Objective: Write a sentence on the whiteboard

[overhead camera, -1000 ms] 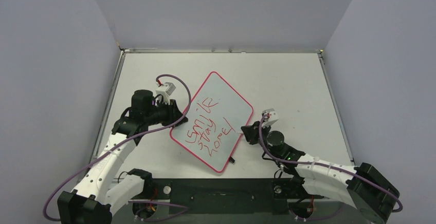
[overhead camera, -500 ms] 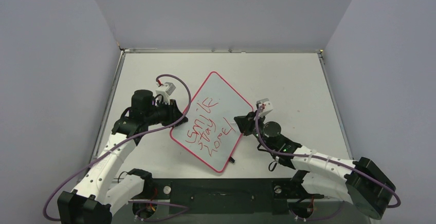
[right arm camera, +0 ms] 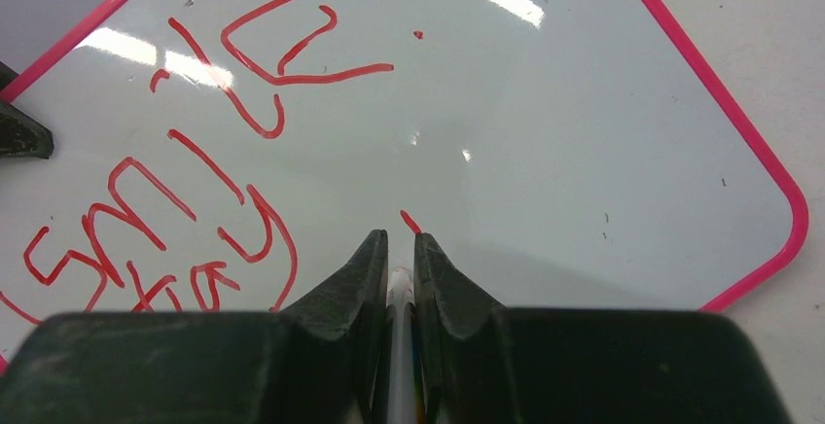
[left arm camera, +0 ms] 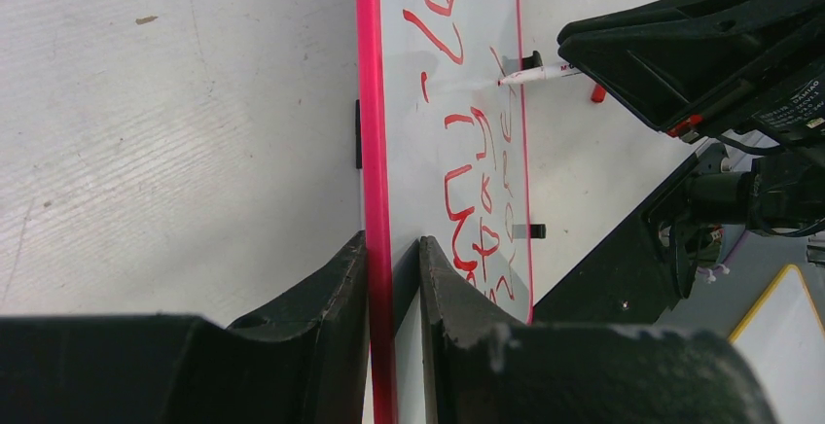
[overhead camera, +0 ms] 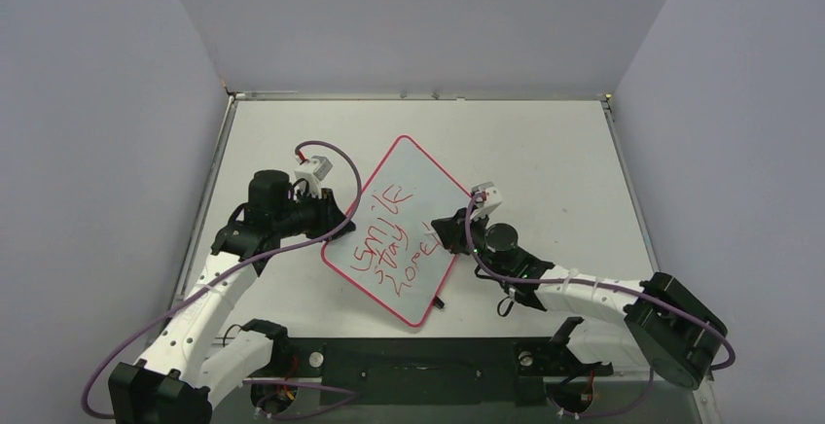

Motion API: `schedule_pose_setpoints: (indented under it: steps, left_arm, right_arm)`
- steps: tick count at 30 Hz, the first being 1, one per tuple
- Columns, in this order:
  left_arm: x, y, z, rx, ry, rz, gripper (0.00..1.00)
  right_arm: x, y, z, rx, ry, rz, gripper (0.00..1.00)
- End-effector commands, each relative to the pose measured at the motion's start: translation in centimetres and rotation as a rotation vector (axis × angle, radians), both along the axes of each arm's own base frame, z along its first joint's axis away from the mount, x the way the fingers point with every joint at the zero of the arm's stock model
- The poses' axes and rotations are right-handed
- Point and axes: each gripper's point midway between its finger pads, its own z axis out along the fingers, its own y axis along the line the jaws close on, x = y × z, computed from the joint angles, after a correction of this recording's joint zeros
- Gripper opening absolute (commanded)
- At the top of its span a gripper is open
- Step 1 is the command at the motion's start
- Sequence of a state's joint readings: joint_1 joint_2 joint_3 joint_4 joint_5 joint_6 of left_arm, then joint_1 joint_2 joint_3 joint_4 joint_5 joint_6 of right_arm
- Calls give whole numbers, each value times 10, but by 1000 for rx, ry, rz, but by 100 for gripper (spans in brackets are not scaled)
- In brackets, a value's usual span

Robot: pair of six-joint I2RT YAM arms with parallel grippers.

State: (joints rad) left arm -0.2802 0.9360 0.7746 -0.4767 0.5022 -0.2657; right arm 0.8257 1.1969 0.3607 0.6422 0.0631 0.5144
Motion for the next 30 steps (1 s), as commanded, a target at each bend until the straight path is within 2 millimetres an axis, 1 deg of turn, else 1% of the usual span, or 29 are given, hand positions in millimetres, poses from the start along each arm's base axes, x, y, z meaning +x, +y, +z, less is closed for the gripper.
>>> schedule_pose_setpoints:
  steps: [1,15,22,25,27,29,30]
  left_arm:
    - [10,5,10,34,-105,-2,0]
    - [9,5,10,32,-104,-4,0]
    - [9,5,11,32,-105,-4,0]
    - [9,4,11,31,-104,-4,0]
    - [9,4,11,31,-105,-5,0]
    - [9,4,11,30,-107,-6,0]
    - [9,4,11,30,-106,-5,0]
  right_arm:
    - [10,12,25,72,-45,-10,0]
    - [31,-6,2,-40,-5,-145,0]
    - [39,-8,-2,-84,-14,-168,0]
    - [38,-8,2,-87,-24,-163,0]
    - [35,-10,8,-77,-38,-158,0]
    - [32,-13,22,-51,-63,-158,0]
    - [31,-15,25,-47,-67,-161,0]
